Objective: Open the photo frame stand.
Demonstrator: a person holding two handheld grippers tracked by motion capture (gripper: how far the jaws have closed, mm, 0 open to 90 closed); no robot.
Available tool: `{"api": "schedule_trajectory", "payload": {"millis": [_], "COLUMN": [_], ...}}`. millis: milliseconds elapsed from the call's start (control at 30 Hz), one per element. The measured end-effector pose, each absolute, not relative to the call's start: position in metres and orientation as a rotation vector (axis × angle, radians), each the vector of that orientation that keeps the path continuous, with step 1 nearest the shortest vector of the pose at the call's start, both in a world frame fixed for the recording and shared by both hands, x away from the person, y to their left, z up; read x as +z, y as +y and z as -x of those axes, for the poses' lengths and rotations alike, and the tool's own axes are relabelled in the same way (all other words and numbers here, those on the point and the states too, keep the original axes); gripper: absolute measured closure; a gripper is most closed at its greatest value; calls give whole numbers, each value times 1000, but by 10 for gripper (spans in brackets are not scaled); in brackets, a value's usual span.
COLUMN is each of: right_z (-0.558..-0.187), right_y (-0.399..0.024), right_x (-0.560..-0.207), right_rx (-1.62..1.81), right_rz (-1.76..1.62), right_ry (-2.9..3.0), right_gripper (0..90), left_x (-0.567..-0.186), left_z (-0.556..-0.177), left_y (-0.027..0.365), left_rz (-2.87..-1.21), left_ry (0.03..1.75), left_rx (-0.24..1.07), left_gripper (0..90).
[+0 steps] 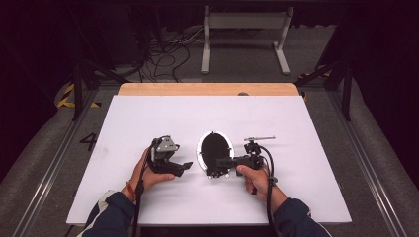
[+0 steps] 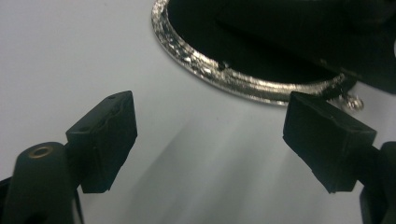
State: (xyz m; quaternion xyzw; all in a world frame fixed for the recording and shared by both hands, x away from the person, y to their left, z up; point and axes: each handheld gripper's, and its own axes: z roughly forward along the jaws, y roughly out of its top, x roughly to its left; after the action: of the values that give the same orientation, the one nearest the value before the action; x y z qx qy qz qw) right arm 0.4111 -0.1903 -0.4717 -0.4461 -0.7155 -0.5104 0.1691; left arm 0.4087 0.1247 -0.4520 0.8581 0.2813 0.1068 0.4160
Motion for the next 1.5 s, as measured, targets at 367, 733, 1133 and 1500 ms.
{"api": "schedule_trajectory", "payload": {"millis": [367,733,1133,1500], "right_z": [-404,-399,-396,-392], "right_y": [-189,-188,-187,-188], "right_x": [-465,-462,-460,-459], "right_rx": [-1506,-1553,-1575,-1569], "right_rz": [1161,1073,1025,1009], "right_ry": [-2155,-2249,-2291,-2327], "right_gripper": [616,618,618,618], "left_x": [-459,-463,-466,-455], "left_z": [-426,-434,-437,-432], "left_y": [110,100,98,102], "left_rz": [-2124,-2077,-2025,-1987], "left_ry": [739,754,728,692], "left_rx": [113,-3,-131,-96], "left_gripper": [153,157,241,293]}}
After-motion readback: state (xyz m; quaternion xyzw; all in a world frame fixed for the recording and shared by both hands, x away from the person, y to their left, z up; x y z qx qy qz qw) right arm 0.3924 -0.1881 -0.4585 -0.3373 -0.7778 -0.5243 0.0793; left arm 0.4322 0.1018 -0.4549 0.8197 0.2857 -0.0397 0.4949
